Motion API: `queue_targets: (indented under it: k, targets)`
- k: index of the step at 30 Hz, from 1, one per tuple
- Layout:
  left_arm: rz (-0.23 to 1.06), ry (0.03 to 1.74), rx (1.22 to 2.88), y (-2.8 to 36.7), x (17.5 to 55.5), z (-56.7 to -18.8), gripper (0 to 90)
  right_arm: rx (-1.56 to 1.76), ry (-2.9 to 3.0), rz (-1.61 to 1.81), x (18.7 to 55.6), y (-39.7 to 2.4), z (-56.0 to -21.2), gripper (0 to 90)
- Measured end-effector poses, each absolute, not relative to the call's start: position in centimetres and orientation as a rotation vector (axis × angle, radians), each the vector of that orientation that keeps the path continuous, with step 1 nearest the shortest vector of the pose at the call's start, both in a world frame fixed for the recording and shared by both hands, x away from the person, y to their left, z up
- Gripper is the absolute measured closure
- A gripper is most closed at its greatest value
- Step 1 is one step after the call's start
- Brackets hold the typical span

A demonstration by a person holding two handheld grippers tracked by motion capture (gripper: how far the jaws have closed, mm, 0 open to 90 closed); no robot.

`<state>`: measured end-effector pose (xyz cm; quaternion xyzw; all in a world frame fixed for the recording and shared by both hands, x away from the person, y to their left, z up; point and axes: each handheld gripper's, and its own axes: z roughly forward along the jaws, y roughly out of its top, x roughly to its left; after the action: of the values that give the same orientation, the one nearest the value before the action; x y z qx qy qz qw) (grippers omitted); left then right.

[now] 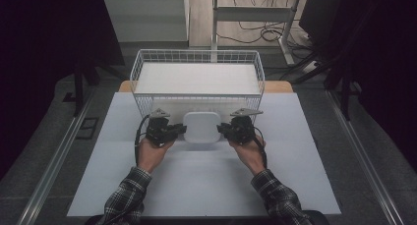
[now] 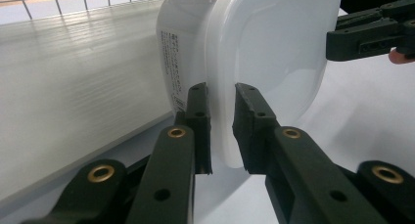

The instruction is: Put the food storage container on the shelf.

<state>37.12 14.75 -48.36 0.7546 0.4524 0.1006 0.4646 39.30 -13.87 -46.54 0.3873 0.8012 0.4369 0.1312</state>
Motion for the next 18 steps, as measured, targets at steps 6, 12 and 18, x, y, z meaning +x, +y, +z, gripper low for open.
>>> queue_targets:
  k: [6,12,18]
  targets:
    - [0.255,1.136,1.837,14.6,37.7,-48.7,77.1,1.13,2.323,1.248,40.1,-13.4,-46.9,75.1]
    - [0.275,1.128,1.828,14.6,38.0,-48.8,74.6,1.112,2.314,1.26,40.6,-13.4,-47.0,72.0]
    - [0.31,1.13,1.814,14.1,38.1,-49.4,70.1,1.121,2.314,1.237,41.2,-13.1,-47.5,65.1]
